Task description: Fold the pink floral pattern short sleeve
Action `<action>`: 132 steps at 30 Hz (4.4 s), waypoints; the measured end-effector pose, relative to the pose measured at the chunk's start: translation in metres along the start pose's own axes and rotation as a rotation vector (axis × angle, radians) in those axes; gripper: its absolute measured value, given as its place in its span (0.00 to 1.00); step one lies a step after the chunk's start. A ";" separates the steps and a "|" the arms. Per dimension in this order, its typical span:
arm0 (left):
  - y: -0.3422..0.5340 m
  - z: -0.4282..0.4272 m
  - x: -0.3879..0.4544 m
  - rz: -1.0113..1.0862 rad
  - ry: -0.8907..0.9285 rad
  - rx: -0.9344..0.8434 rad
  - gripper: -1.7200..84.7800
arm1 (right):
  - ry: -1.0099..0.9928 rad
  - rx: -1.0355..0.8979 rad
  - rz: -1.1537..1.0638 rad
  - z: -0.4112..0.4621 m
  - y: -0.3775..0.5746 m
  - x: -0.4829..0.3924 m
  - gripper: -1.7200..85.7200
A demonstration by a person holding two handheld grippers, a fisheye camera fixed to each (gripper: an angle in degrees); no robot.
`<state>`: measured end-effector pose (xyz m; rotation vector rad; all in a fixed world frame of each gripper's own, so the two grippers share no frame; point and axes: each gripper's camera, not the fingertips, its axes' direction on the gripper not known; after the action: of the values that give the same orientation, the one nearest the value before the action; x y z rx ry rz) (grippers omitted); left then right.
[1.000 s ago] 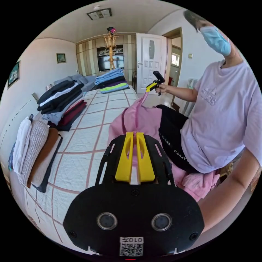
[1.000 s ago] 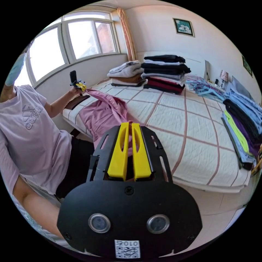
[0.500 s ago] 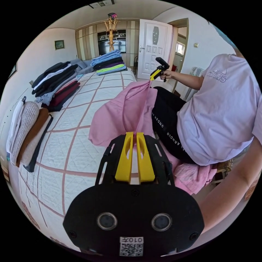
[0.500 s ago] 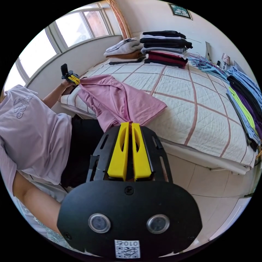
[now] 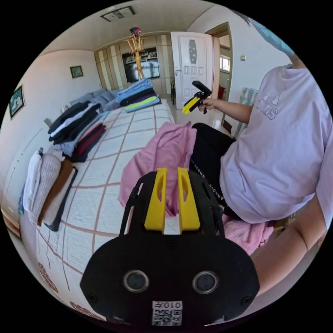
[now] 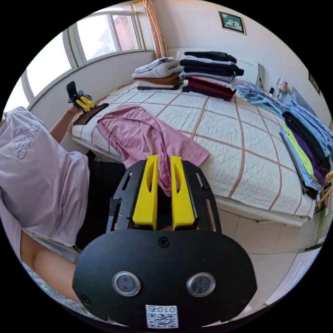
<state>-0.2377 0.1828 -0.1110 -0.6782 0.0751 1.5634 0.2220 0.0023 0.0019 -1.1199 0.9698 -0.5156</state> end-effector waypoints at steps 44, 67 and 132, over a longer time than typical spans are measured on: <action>-0.001 0.074 -0.057 -0.216 -0.100 -0.308 0.07 | -0.021 -0.206 -0.177 0.089 -0.070 -0.083 0.04; 0.193 0.033 -0.285 -1.046 0.174 0.029 0.09 | -0.054 -0.005 0.570 0.082 -0.083 0.104 0.10; 0.086 0.059 -0.164 -0.367 -0.143 -0.338 0.02 | 0.205 -0.120 0.001 0.078 -0.104 -0.020 0.05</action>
<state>-0.3469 0.0517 -0.0180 -0.7900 -0.4082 1.2730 0.2898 0.0170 0.1136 -1.1896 1.1920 -0.5855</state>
